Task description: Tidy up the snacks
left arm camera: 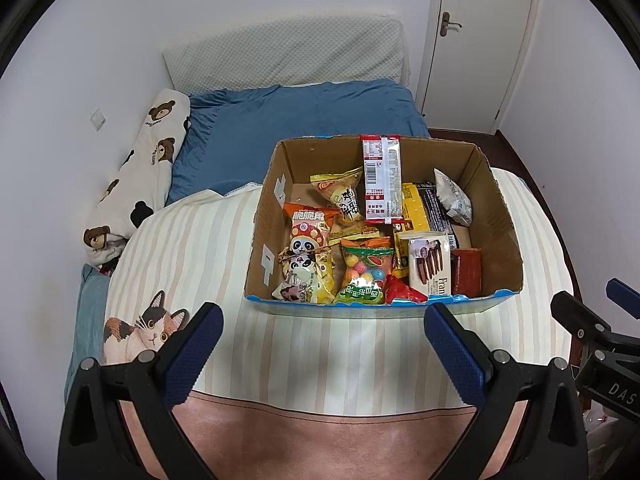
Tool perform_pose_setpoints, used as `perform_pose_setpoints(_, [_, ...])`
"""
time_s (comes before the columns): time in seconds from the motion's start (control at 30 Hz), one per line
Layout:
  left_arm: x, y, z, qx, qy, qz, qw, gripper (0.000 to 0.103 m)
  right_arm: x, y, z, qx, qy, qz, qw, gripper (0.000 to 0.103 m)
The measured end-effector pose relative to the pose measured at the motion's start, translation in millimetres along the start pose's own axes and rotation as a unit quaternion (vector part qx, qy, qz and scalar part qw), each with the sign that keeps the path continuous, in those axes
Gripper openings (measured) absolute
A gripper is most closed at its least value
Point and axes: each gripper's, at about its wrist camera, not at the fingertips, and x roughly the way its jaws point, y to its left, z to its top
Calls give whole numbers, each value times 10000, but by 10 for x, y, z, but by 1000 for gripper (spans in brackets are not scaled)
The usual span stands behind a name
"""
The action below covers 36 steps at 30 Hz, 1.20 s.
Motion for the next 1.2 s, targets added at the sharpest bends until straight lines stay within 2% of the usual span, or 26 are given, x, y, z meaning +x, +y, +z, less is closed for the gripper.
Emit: perform_pose_setpoints(1.2, [-129, 17, 30, 33, -103, 13, 9999, 103, -72, 22, 34, -7, -52, 76, 10000, 103])
